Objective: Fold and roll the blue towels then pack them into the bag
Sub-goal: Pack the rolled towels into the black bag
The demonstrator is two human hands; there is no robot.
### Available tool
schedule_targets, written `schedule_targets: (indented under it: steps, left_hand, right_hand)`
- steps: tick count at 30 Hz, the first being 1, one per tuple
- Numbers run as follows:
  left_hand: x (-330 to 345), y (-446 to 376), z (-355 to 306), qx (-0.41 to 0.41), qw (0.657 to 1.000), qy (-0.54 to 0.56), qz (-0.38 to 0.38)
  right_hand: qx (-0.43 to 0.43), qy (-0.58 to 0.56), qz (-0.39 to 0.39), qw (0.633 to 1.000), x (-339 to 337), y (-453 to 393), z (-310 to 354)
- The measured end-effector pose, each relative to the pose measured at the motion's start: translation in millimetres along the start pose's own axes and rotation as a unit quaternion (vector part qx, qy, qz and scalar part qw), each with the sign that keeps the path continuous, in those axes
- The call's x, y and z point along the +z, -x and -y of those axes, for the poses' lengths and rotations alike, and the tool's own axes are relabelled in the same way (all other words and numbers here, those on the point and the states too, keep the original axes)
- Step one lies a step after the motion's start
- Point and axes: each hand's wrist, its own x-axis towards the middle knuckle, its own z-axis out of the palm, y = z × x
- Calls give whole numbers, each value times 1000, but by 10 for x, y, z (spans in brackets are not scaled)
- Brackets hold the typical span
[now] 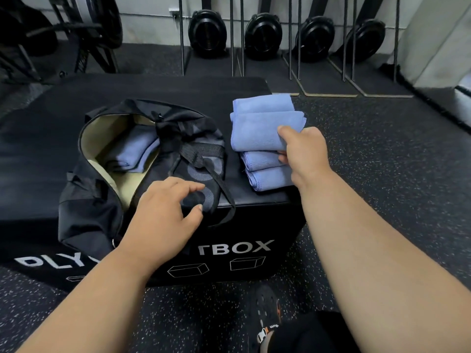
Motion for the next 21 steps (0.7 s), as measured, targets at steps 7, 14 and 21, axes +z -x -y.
schedule_targets:
  steps: [7, 14, 21]
  left_hand:
    - [-58, 70, 109, -36, 999, 7, 20]
    - [-164, 156, 97, -211, 894, 396, 6]
    - [-374, 235, 224, -234, 792, 563, -21]
  right_hand:
    - [102, -190, 66, 974, 56, 338, 26]
    - [176, -244, 222, 928, 397, 1106, -243]
    - [148, -223, 276, 923, 650, 1454, -389]
